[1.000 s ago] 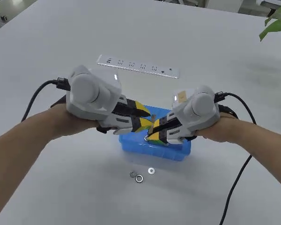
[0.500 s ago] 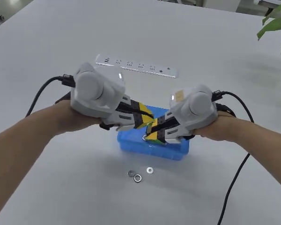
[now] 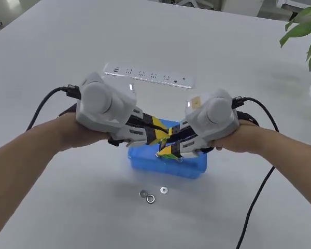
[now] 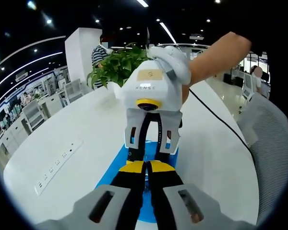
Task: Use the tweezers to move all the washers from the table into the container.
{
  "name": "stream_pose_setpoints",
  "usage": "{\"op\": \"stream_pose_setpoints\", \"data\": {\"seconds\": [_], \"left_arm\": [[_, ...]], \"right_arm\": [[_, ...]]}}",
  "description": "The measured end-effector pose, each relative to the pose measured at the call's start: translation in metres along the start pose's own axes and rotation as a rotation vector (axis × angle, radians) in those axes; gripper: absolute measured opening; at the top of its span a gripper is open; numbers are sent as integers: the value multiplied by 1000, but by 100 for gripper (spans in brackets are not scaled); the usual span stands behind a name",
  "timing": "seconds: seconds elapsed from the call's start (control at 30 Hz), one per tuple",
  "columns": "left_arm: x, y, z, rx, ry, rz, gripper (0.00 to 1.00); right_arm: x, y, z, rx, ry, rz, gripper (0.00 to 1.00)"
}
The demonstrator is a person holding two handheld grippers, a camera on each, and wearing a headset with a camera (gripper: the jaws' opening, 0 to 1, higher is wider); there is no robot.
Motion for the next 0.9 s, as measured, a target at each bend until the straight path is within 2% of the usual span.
{"op": "stream_pose_setpoints", "data": {"seconds": [0.53, 0.9], "left_arm": [[-12, -16, -1, 12, -5, -10, 6], [-27, -30, -4, 17, -16, -9, 6]], "right_arm": [[-32, 0, 10, 47, 76, -9, 27], [-59, 0, 26, 89, 139, -24, 34]]}}
Point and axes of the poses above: the centre of the closed fingertips' face, and the gripper's own axes: x roughly forward along the fingers, z roughly to its left, y roughly out of its underside, the point moved 9 cm from there along -x, roughly backward along the fingers, and after that the axes turned 1 degree about -x, right-handed, at the moved point
